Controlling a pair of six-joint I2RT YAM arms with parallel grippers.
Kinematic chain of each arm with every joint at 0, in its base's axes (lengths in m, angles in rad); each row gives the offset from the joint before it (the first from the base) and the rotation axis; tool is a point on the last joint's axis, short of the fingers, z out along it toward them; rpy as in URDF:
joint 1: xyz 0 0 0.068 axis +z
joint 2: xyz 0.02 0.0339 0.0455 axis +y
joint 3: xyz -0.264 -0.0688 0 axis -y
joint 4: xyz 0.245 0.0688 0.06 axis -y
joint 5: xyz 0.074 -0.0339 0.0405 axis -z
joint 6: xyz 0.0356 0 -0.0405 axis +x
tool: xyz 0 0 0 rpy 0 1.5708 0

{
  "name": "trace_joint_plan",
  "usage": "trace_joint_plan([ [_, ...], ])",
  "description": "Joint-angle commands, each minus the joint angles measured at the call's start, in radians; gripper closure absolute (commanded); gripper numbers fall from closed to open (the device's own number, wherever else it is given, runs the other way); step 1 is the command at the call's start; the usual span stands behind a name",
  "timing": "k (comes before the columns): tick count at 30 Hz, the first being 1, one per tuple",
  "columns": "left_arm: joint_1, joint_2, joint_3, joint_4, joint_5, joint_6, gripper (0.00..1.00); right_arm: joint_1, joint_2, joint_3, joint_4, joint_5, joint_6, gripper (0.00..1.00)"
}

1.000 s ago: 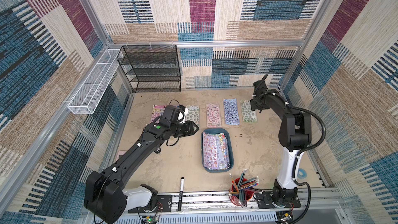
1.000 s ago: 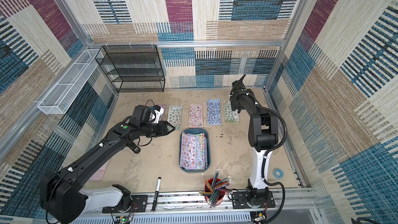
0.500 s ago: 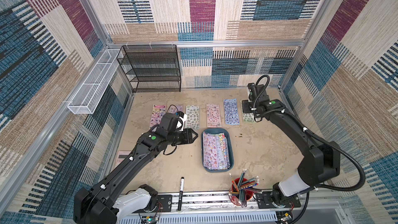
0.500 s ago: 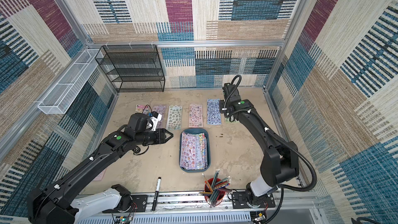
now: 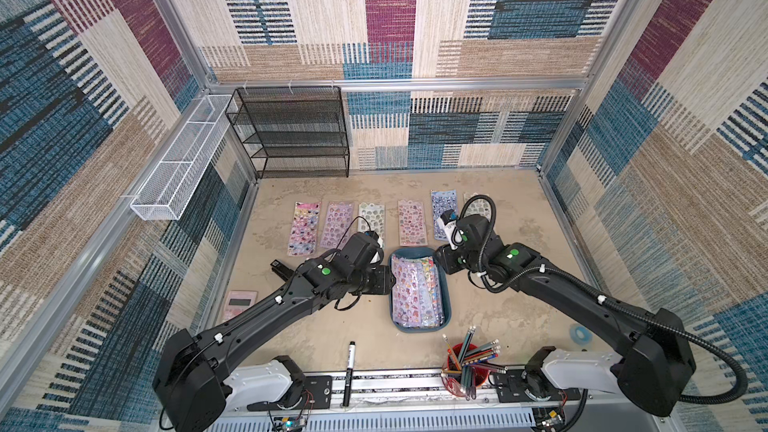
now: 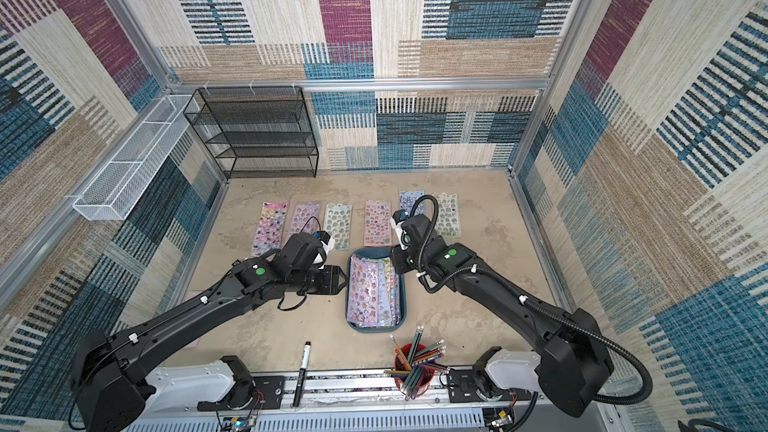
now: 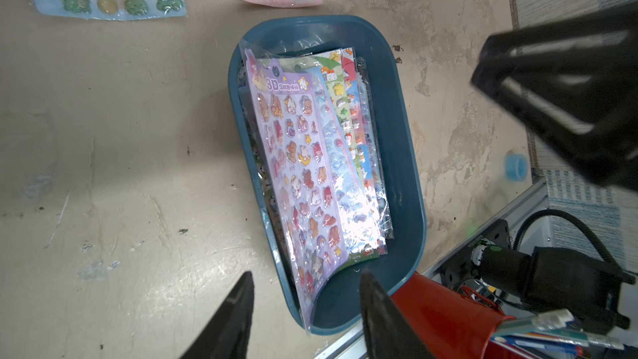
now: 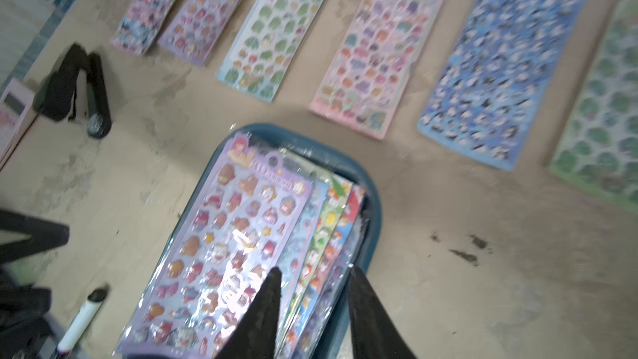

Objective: Take the stickers out of the storage box
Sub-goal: Pick up the sticker from the storage box.

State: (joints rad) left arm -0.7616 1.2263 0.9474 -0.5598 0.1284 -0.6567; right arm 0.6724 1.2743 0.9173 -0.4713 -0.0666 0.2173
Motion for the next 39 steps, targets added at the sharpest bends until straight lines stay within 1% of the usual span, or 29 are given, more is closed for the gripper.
trace_joint_plan([
  [1,-0.004,0.014,0.016,-0.037,-0.053,-0.049,0.49,0.057,0.0,-0.044,0.069,-0.051,0.031,0.74],
  [2,-0.004,0.019,0.021,-0.047,-0.065,-0.051,0.49,0.076,0.003,-0.055,0.071,-0.043,0.03,0.8],
  [4,-0.004,0.034,0.031,-0.063,-0.083,-0.053,0.49,0.107,0.007,-0.067,0.071,-0.027,0.025,0.93],
  [6,-0.004,0.053,0.044,-0.073,-0.09,-0.053,0.5,0.12,0.01,-0.074,0.078,-0.017,0.019,1.0],
  [10,-0.004,0.099,0.078,-0.074,-0.088,-0.046,0.51,0.138,0.041,-0.074,0.099,-0.019,-0.001,1.0],
  [14,-0.004,0.14,0.113,-0.078,-0.086,-0.033,0.52,0.149,0.069,-0.06,0.101,0.03,-0.008,1.0],
  [22,-0.004,0.208,0.161,-0.106,-0.082,-0.017,0.53,0.151,0.047,-0.083,0.144,0.06,-0.003,1.0],
  [25,-0.004,0.241,0.179,-0.133,-0.097,-0.026,0.58,0.151,0.046,-0.094,0.156,0.065,-0.007,1.0],
  [29,-0.004,0.274,0.201,-0.134,-0.093,-0.032,0.59,0.15,0.06,-0.094,0.158,0.085,-0.022,1.0],
  [33,-0.004,0.32,0.237,-0.134,-0.095,-0.028,0.61,0.151,0.099,-0.084,0.156,0.078,-0.03,1.0],
  [37,-0.004,0.378,0.272,-0.138,-0.096,-0.029,0.69,0.151,0.124,-0.094,0.181,0.078,-0.026,1.0],
  [39,-0.004,0.41,0.289,-0.142,-0.089,-0.027,0.7,0.15,0.13,-0.096,0.185,0.081,-0.024,1.0],
])
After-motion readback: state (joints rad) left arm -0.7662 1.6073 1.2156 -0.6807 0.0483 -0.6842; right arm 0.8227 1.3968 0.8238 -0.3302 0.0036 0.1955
